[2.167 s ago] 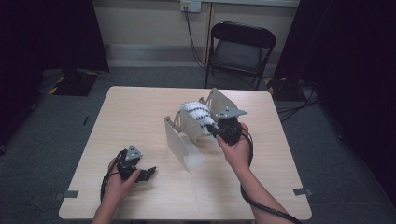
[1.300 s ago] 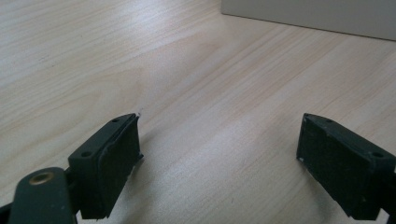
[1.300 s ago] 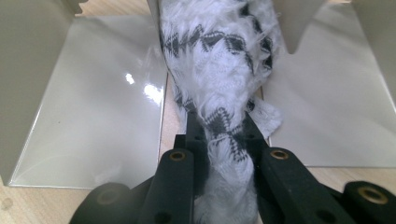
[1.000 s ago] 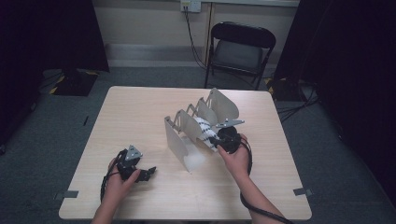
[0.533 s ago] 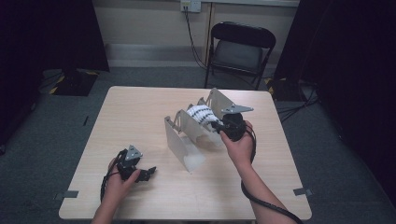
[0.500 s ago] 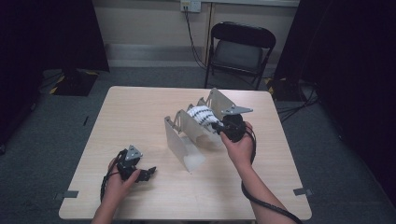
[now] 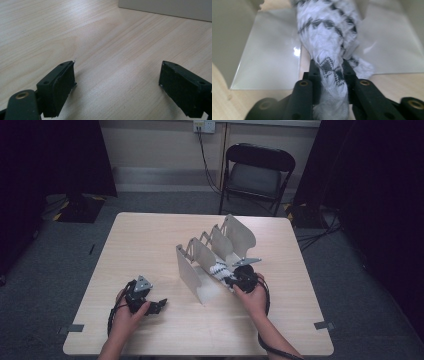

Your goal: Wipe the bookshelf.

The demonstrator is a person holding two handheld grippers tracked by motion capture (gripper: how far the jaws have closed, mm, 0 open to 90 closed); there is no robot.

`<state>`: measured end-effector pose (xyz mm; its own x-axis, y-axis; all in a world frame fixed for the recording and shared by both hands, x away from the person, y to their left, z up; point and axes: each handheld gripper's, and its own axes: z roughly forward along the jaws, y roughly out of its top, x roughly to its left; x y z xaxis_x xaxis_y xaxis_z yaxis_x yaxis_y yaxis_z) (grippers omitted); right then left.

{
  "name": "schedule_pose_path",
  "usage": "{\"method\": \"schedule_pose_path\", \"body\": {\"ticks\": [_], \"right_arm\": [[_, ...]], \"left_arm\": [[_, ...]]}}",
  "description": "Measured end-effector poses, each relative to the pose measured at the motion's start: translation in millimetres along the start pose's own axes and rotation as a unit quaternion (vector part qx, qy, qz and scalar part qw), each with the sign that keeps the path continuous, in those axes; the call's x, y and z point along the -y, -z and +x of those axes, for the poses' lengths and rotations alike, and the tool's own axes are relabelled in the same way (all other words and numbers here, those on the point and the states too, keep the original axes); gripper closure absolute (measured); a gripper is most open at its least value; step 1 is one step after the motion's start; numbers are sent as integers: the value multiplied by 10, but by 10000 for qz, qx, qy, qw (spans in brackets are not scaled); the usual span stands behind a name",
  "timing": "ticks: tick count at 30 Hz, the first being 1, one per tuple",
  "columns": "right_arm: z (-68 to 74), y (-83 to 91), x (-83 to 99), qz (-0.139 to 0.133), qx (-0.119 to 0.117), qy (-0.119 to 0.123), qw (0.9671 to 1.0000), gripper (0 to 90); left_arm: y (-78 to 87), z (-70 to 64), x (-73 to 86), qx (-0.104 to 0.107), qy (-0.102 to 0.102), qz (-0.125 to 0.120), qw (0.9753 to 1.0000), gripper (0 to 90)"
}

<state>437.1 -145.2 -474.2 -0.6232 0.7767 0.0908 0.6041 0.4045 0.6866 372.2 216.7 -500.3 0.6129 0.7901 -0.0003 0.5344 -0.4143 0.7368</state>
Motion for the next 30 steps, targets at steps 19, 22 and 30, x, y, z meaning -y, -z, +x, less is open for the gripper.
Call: {"method": "schedule_pose_path", "body": {"ticks": [19, 22, 30], "right_arm": [[57, -144, -6, 77, 140, 46, 9999, 786], [52, -65, -54, 101, 174, 83, 9998, 808], [2, 364, -256, -321, 183, 78, 9993, 816]], "left_arm": [[0, 1, 0, 3, -1, -1, 10000, 132], [0, 0, 0, 2, -1, -1, 10000, 132], [0, 0, 0, 0, -1, -1, 10000, 132]]}}
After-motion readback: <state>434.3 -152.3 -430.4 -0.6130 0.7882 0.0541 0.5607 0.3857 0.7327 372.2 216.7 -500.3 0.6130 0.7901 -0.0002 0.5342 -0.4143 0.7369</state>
